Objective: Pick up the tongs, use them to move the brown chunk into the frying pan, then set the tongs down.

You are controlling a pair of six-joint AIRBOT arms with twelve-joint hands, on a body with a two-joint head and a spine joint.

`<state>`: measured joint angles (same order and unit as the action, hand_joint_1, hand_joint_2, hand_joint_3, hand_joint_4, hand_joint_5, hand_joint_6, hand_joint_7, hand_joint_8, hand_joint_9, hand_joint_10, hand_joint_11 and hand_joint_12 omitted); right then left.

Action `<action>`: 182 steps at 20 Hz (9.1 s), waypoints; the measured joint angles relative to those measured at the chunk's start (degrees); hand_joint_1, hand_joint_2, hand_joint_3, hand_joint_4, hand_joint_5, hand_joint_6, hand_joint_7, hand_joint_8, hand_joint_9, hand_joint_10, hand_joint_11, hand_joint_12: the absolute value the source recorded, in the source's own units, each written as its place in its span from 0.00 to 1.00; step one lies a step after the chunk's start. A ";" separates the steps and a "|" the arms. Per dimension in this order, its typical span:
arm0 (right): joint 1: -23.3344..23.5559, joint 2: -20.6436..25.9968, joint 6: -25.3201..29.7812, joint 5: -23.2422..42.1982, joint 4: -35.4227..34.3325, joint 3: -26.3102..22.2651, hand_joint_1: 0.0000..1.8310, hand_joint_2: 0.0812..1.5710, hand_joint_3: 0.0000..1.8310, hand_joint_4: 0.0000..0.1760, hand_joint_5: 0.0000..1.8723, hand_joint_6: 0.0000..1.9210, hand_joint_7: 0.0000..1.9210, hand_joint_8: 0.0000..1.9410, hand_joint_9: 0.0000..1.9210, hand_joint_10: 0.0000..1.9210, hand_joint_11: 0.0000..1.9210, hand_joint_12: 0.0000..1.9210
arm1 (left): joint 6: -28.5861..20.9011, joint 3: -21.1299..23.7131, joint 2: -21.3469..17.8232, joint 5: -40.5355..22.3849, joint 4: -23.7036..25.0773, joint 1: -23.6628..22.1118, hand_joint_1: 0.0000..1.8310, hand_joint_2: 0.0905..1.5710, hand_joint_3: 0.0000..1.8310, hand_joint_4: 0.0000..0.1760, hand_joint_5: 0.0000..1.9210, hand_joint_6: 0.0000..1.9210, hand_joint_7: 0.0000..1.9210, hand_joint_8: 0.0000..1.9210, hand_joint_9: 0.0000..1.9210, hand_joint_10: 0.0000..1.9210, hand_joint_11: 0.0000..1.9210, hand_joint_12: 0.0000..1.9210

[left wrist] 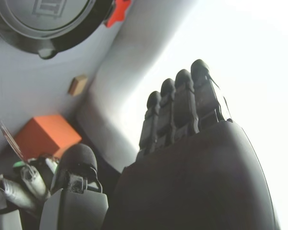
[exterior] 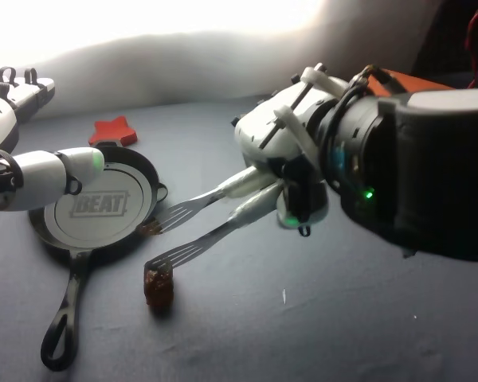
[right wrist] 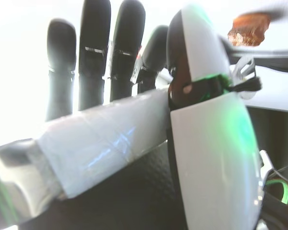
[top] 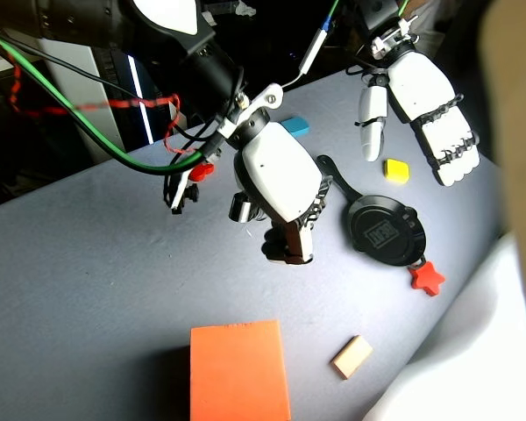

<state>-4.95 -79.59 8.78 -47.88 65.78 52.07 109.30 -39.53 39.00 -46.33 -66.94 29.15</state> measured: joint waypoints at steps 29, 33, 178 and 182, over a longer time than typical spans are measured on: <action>-5.68 -7.15 1.84 2.47 3.15 7.63 0.66 0.71 0.00 0.08 0.47 0.61 0.51 0.50 0.51 0.31 0.30 0.78 | -0.20 -0.50 0.02 -0.28 0.07 0.02 0.00 0.78 0.00 0.00 0.04 0.00 0.05 0.00 0.02 0.00 0.00 0.04; -6.78 -7.15 1.92 2.75 3.06 7.63 0.66 0.69 0.00 0.00 0.52 0.53 0.56 0.36 0.53 0.29 0.32 0.76 | -0.20 -0.50 0.02 -0.31 0.04 0.02 0.00 0.79 0.00 0.00 0.05 0.00 0.06 0.00 0.03 0.00 0.00 0.07; -25.68 7.41 24.20 8.70 58.60 -2.69 0.29 0.76 0.00 0.00 0.41 0.19 0.46 0.30 0.34 0.60 0.22 0.88 | 0.02 0.09 0.48 -2.29 0.00 -0.24 0.00 0.79 0.00 0.00 0.04 0.00 0.06 0.00 0.03 0.00 0.00 0.07; -26.62 8.59 23.98 9.22 58.64 -3.17 0.11 0.68 0.00 0.00 0.25 0.05 0.33 0.02 0.26 0.21 0.04 0.75 | 0.09 0.09 0.48 -2.40 -0.15 -0.24 0.00 0.79 0.00 0.00 0.05 0.00 0.06 0.00 0.04 0.00 0.00 0.07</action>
<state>-31.57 -71.00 32.75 -38.65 124.42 48.90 109.38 -39.44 39.48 -48.73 -67.09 28.91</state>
